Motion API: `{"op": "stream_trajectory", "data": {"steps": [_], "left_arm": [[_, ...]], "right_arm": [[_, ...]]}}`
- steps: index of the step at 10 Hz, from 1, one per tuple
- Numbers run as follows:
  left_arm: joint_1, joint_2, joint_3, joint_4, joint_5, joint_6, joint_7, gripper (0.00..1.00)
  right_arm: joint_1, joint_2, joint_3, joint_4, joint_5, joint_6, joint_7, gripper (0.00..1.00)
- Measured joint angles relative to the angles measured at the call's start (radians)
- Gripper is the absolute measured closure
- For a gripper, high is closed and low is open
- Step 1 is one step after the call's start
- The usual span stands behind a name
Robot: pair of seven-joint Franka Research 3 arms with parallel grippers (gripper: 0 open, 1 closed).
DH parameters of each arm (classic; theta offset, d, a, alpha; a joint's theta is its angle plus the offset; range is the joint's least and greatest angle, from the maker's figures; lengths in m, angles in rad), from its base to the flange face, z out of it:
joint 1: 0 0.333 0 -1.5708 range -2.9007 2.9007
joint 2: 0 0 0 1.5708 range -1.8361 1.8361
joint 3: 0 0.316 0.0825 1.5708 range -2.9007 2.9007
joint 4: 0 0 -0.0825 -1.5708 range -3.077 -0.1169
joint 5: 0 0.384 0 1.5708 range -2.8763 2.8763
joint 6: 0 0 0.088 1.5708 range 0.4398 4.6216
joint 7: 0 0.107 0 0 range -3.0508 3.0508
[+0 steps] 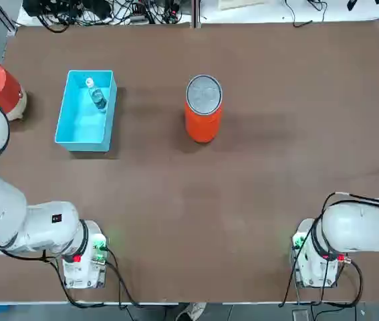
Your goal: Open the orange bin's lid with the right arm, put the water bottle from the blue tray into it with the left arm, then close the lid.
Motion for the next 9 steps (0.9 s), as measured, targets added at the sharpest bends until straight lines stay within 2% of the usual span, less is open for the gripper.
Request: {"op": "stream_trajectory", "data": {"steps": [4,6,7,8,9], "left_arm": [[0.001,0.001,0.000,0.000,0.000,0.012,0.001,0.00],[0.031,0.017,0.002,-0.018,0.000,0.028,0.003,0.00],[0.047,0.031,0.002,-0.049,0.000,0.069,0.009,0.00],[0.052,0.043,0.002,-0.102,0.000,0.127,0.013,0.00],[0.051,0.052,0.002,-0.166,0.000,0.184,0.013,0.00]], "right_arm": [[-0.004,0.022,0.000,-0.001,0.001,0.025,0.007,0.00],[-0.005,0.030,0.001,-0.003,0.004,0.027,0.016,0.04],[-0.001,0.032,0.006,-0.010,0.019,0.032,0.063,0.07],[0.009,0.035,0.014,-0.023,0.055,0.040,0.137,0.15],[0.026,0.037,0.017,-0.040,0.086,0.050,0.190,0.31]]}}
